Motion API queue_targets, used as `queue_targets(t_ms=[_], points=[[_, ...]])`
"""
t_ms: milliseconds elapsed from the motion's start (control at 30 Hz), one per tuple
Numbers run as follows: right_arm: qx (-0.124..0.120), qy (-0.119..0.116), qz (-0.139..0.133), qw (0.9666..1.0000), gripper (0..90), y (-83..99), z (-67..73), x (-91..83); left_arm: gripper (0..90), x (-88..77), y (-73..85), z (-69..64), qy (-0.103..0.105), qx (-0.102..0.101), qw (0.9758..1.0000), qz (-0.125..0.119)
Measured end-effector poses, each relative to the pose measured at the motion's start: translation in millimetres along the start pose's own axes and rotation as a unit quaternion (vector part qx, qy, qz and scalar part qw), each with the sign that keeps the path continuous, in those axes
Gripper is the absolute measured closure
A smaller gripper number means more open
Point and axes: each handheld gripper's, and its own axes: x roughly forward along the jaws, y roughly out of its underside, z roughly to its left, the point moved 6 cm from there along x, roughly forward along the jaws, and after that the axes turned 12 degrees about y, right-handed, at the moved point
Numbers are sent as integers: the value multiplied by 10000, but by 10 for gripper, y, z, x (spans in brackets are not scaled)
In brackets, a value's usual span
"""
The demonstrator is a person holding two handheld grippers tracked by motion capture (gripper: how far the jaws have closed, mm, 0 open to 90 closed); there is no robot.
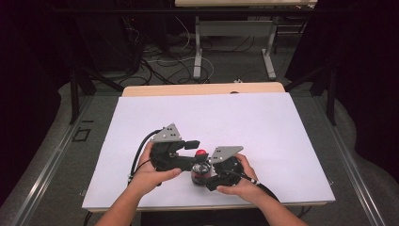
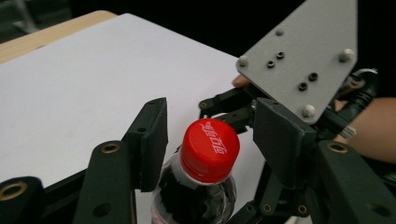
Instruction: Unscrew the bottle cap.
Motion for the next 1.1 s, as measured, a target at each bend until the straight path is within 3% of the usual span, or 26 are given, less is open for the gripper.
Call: queue_targets(t_ms=[167,367,500,633,667,767,800,833,900,967,1033,1067,1100], points=[[-78,-114,53,9999,303,5,27,-3,560,1,25,25,259,131,9995,79],[-92,-136,75,9998,303,12,33,2,618,21,43,9,282,182,9994,83],[-64,-73,45,9999,303,9,32,10,624,28,38,-22,-37,179,9998,79],[69,48,23,10000,303,2,14,15,624,73,14,-77,-686,-160,9975,-51],[62,91,23,9999,303,3,4,19,624,90,10,-90,-865,-234,9959,-86],[176,147,134,9996,303,17,-4,20,624,147,10,-126,-1417,-518,9883,-222],[176,147,134,9996,303,17,-4,20,624,166,12,-133,-1590,-624,9849,-270],[195,300,109,9993,303,23,-14,43,624,181,17,-142,-1746,-756,9813,-300],[159,304,148,9993,303,32,-18,47,624,211,20,-155,-1988,-822,9760,-346],[180,300,196,9992,303,39,-21,46,623,224,15,-165,-2096,-881,9730,-386],[195,281,136,9993,303,35,-22,46,619,218,6,-168,-2020,-907,9746,-346],[174,242,111,9995,302,29,-22,40,556,208,4,-163,-1910,-907,9770,-277],[174,242,111,9995,302,29,-22,40,556,201,-3,-158,-1777,-879,9796,-319]])
